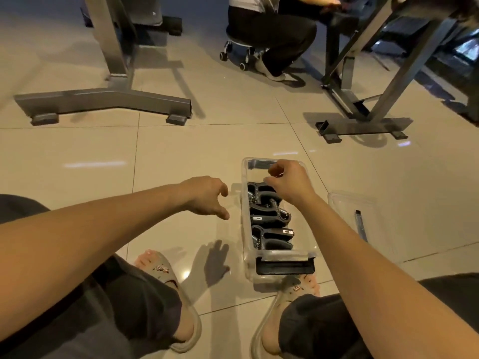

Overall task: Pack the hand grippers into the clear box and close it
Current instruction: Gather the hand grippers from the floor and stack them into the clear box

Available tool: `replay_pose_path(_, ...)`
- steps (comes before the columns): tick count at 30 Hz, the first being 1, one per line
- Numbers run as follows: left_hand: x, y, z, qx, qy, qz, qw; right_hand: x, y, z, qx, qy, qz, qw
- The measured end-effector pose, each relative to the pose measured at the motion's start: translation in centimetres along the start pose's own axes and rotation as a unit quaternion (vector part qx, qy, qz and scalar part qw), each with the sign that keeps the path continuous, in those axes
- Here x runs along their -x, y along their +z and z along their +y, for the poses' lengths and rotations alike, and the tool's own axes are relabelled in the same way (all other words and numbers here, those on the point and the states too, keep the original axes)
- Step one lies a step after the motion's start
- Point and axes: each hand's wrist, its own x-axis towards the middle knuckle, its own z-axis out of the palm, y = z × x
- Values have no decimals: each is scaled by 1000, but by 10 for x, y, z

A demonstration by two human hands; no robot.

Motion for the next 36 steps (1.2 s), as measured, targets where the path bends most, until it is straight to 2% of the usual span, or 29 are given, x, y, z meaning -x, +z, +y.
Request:
replay_pose_path(4, 59, -13, -22, 5, -21, 24, 999, 27, 4, -64, -42, -39, -22, 998)
replay_pose_path(8, 132, -27, -55, 52, -58, 42, 996, 60, 27, -137, -36, -99, -79, 991)
replay_pose_path(17, 321, -26, -150, 142, -202, 139, 959, 139, 125, -281, -20, -245, -189, 951)
replay_pose_path(27, 528, 1, -255, 211, -361, 287, 862, 233, 231, -456, -36, -387, -292, 874)
replay_pose_path(36, 681, 42, -360, 240, -509, 342, 753, 293, 332, -594, -4, -497, -373, 783)
